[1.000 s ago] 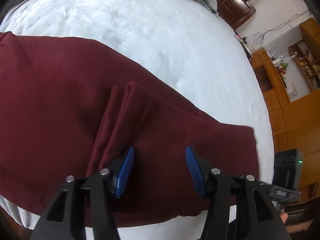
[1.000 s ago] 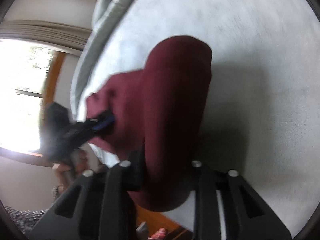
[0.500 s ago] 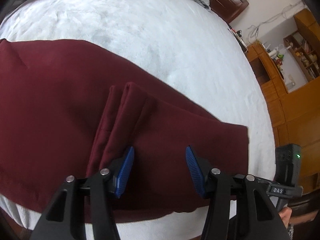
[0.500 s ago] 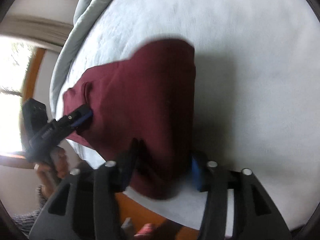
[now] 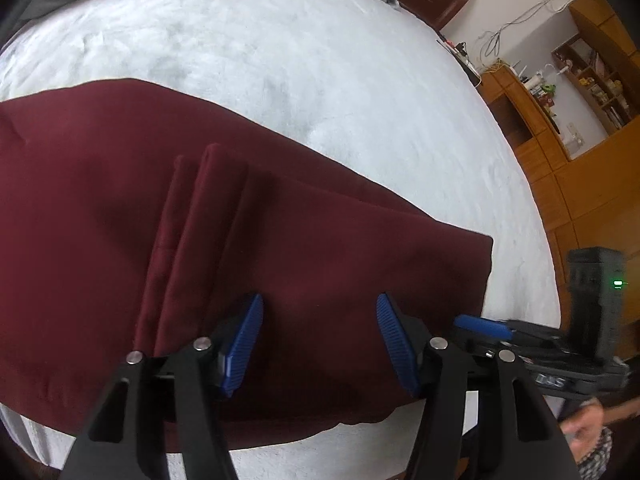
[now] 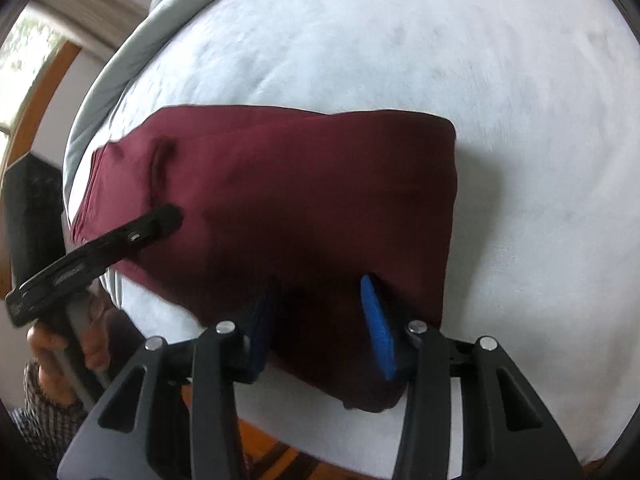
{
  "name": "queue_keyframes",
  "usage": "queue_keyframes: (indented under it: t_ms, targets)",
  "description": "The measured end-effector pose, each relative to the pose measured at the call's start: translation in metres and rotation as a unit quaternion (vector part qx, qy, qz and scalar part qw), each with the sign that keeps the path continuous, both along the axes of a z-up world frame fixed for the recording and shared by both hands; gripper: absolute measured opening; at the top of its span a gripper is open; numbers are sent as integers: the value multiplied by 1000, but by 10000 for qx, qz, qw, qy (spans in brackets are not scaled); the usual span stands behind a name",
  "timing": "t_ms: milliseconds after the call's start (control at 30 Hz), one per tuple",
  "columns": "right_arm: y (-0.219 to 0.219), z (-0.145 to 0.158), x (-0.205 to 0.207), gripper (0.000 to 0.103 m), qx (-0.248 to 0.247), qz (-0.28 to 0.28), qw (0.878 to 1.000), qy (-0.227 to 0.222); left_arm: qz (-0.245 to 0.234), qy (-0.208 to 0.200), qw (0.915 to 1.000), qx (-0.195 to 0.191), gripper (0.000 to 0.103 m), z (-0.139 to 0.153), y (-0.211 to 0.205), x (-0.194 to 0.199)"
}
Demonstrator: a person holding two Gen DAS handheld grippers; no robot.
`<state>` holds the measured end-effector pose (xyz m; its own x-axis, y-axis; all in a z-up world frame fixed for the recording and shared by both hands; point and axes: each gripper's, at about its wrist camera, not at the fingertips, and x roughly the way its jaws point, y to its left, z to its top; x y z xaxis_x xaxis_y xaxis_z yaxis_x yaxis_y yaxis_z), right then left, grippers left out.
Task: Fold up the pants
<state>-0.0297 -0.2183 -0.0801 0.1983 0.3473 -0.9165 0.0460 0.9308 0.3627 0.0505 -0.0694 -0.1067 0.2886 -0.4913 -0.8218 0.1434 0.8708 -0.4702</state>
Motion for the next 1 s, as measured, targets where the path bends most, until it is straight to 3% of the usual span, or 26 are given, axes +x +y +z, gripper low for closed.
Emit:
queue_keyframes:
  t_ms: [100, 200, 300, 400, 533, 667, 867, 1000]
  targets:
    - [-5, 7, 3, 42, 190, -149, 9997, 47, 96, 157, 9996, -195, 60, 2, 3, 4]
    - [-5, 36, -3, 50, 344, -202, 9989, -245, 264, 121, 9992, -269, 60, 17, 22, 0]
    - [6, 59, -9, 56, 351, -88, 9979, -535, 550, -22, 9980, -305, 62, 34, 56, -13]
    - [28, 63, -7, 57, 157, 194, 9976, -643, 1205, 33, 9926, -124, 64, 37, 118, -33]
    - [53, 50, 2, 57, 57, 479, 9974, -541, 2057, 146, 9783, 186, 64, 31, 202, -60]
    - [72, 35, 10, 57, 26, 651, 9970, -422, 2905, 266, 9565, 6, 64, 23, 273, -77]
    - [84, 16, 19, 57, -104, 618, 9978, -209, 3662, 422, 9249, -929, 62, -7, 335, -79]
    - [88, 14, 18, 60, -129, 685, 9972, -256, 3745, 354, 9174, -1297, 62, -24, 349, -69]
